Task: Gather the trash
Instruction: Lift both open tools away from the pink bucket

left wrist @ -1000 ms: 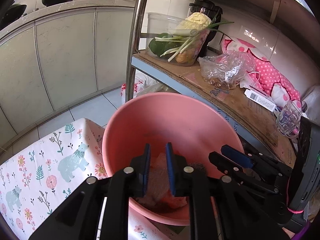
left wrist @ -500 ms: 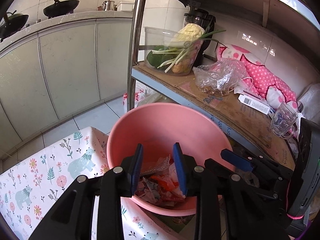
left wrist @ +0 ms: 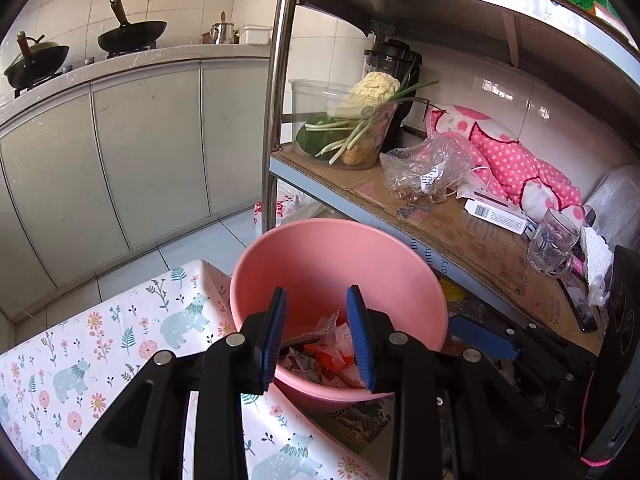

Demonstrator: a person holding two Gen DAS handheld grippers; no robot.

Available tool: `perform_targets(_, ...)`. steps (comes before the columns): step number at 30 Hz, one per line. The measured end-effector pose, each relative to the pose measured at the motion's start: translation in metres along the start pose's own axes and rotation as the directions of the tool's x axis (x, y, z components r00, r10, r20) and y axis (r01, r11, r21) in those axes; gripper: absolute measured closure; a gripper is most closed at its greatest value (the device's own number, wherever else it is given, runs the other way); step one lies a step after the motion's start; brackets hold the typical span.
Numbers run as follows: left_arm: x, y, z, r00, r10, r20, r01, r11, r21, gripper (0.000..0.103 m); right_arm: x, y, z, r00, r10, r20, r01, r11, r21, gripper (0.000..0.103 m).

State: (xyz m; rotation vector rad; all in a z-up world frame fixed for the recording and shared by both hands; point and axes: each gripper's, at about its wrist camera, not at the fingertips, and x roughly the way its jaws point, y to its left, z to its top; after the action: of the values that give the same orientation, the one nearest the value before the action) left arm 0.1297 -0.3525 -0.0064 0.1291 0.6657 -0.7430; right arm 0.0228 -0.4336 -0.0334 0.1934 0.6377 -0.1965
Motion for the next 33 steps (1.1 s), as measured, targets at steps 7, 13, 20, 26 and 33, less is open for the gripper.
perform_targets(7, -0.023, -0.003, -0.007, 0.999, 0.025, 0.042, -0.025, 1.0, 0.002, 0.073, -0.023, 0.015, -0.005, 1.0, -0.009, 0.028, 0.01, 0.999, -0.031, 0.044)
perform_targets(13, -0.042, -0.005, -0.015, 0.998, 0.02, 0.057, -0.02, 1.0, -0.011, 0.073, -0.041, 0.025, -0.01, 0.998, -0.026, 0.053, 0.029, 0.999, -0.046, 0.043)
perform_targets(20, -0.061, -0.002, -0.023, 0.997, 0.021, 0.074, -0.019, 1.0, -0.024, 0.073, -0.054, 0.035, -0.016, 0.997, -0.046, 0.066, 0.051, 0.996, -0.069, 0.038)
perform_targets(26, -0.076, -0.001, -0.029, 0.996, 0.022, 0.089, -0.019, 1.0, -0.025, 0.073, -0.063, 0.042, -0.017, 0.995, -0.054, 0.082, 0.061, 0.995, -0.083, 0.037)
perform_targets(33, -0.09, -0.002, -0.036, 0.995, 0.015, 0.102, -0.013, 1.0, -0.024, 0.073, -0.073, 0.049, -0.021, 0.993, -0.059, 0.097, 0.069, 0.993, -0.097, 0.037)
